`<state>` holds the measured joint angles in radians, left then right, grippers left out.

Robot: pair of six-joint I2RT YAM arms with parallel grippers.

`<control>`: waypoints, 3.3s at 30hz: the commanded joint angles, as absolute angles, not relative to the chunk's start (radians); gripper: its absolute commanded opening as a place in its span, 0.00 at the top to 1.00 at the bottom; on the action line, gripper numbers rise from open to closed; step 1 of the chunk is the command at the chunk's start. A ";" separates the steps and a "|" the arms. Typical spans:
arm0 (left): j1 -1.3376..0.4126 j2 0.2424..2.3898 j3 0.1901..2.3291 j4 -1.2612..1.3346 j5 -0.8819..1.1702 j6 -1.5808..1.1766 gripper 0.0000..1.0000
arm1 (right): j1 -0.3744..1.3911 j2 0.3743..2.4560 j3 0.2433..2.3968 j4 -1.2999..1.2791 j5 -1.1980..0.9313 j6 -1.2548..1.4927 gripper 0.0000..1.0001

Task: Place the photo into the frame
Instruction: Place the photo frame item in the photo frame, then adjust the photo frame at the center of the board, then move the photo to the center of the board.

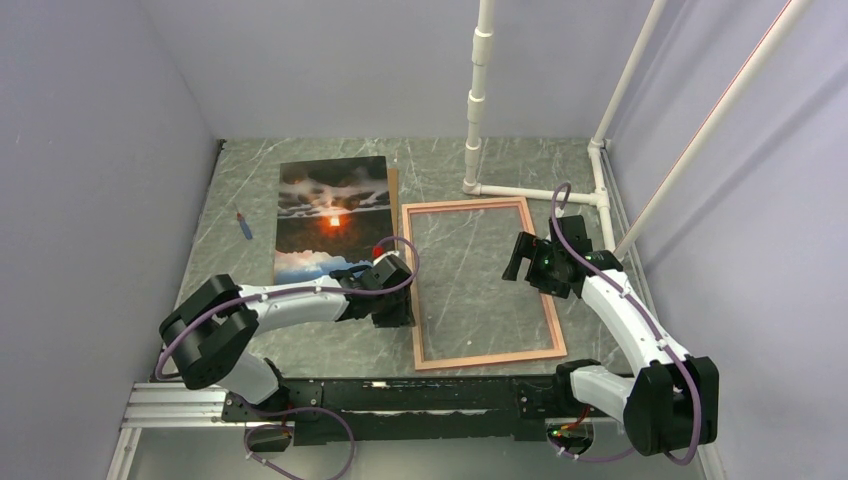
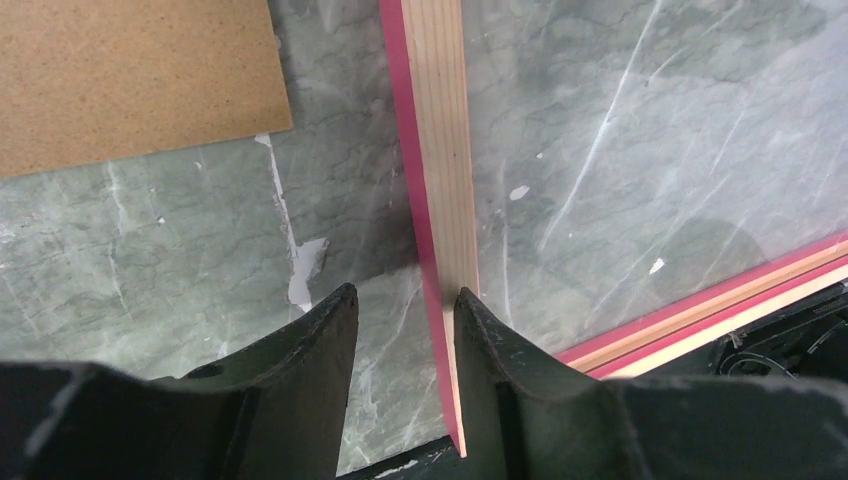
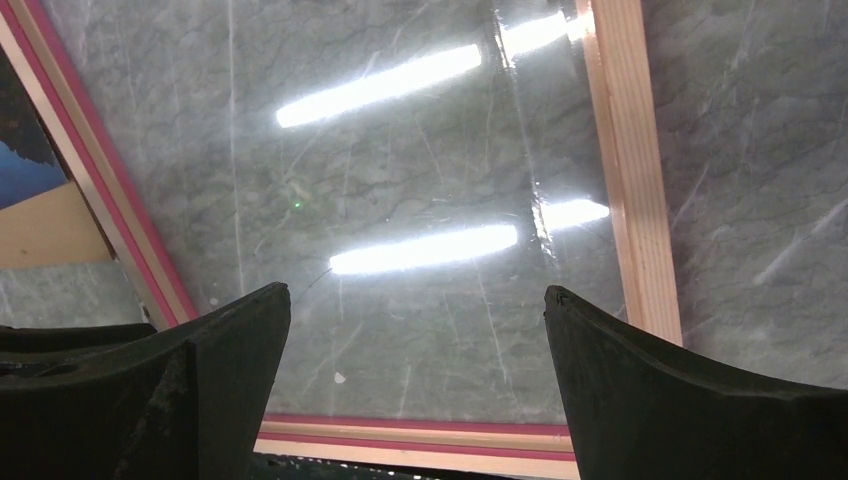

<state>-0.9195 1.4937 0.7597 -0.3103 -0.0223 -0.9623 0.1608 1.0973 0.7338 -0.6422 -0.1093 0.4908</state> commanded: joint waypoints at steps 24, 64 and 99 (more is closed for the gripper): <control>-0.925 1.556 0.792 -0.261 -0.071 -0.911 0.48 | 0.163 1.059 0.696 -0.572 -0.193 0.505 0.00; -0.793 1.322 0.745 -0.033 0.188 -0.724 0.25 | 0.206 1.101 0.687 -0.421 -0.430 0.568 0.00; -0.258 0.857 0.648 -0.539 -0.241 -0.531 0.17 | 0.731 2.067 1.568 -0.483 -0.228 0.636 0.30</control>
<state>-0.2611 0.8825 0.6380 -0.5293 -0.2123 -0.5514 0.7101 2.0300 1.4979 -0.3996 -0.3038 0.6441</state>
